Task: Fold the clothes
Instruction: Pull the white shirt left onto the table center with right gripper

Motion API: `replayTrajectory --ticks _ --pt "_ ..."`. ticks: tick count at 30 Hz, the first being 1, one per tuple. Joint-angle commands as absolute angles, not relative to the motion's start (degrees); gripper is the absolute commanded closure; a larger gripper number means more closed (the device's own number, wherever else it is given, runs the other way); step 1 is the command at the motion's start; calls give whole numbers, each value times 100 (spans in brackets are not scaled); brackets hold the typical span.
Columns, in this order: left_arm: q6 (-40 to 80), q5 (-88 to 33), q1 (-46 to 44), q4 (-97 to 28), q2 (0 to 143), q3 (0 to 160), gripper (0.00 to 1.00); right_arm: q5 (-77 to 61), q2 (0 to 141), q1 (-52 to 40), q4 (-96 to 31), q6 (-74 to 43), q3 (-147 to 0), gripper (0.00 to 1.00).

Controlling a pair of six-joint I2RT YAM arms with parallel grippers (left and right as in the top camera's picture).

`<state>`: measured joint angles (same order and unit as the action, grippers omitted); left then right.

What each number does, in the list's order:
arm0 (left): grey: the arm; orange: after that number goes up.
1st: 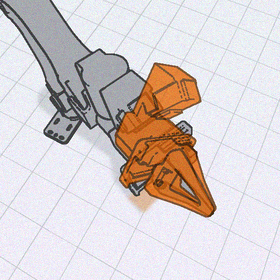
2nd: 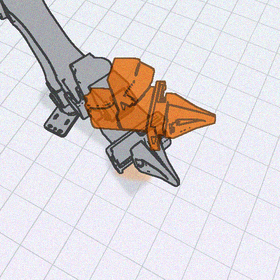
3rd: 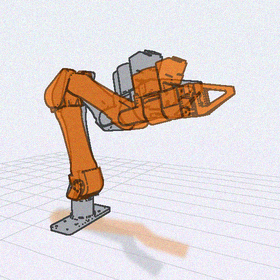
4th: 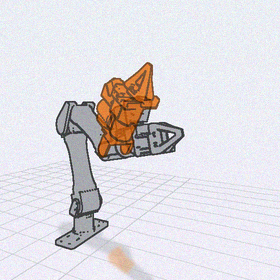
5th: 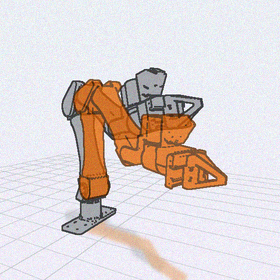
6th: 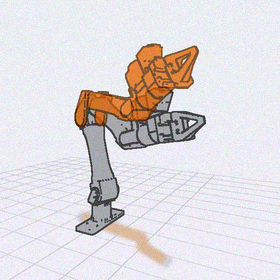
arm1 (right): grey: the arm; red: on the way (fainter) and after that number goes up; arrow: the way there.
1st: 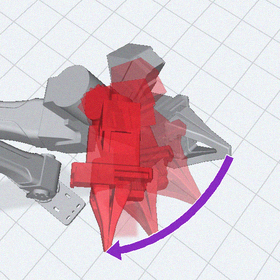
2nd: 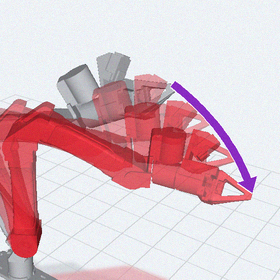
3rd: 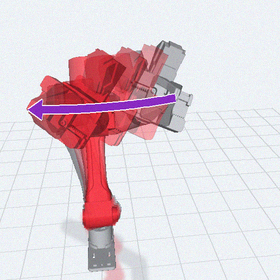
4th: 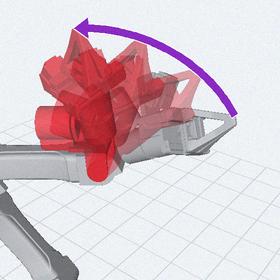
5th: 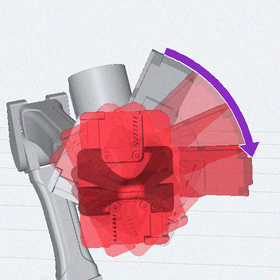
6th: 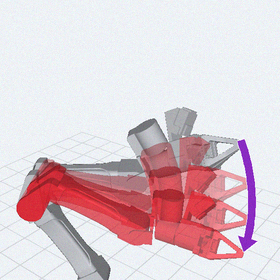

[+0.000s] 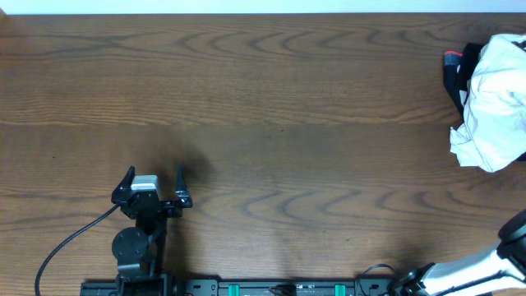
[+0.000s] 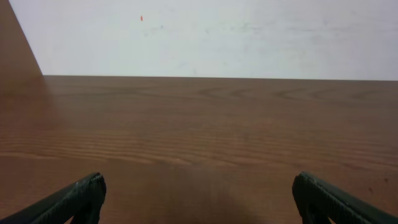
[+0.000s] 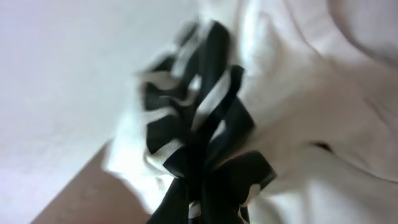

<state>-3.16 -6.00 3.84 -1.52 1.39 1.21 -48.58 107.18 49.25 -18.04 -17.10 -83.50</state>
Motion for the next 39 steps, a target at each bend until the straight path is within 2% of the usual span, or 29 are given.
replayTrajectory --ticks 1,7,11,18,25,31,33,36,37,39 --pt "-290 -681 355 -338 137 23 2 -5264 9793 4569 -1881 -1931 -8390 99" --pt "-290 -681 355 -338 137 23 2 -5256 8838 3389 -2324 -1927 -8390 99" --pt "-290 -681 355 -338 137 23 2 -5251 8499 2134 -2512 -1927 -8390 99" --pt "-290 -681 355 -338 137 23 2 -4569 8739 27 -3009 -1927 -8388 99" --pt "-290 -681 355 -338 137 23 2 -4248 9290 -1660 -3046 -1931 -8388 98" --pt "-290 -681 355 -338 137 23 2 -3732 9920 -2803 -3044 -2014 -8388 86" --pt "-290 -681 355 -338 137 23 2 -3590 10119 -3076 -3017 -2119 -8388 78" --pt "-290 -681 355 -338 137 23 2 -3444 10372 -3350 -2886 -2119 -8388 73" --pt "-290 -681 355 -338 137 23 2 -3319 10407 -3387 -2867 -2119 -8388 70" --pt "-290 -681 355 -338 137 23 2 -3022 10416 -3404 -2869 -2071 -8388 54"
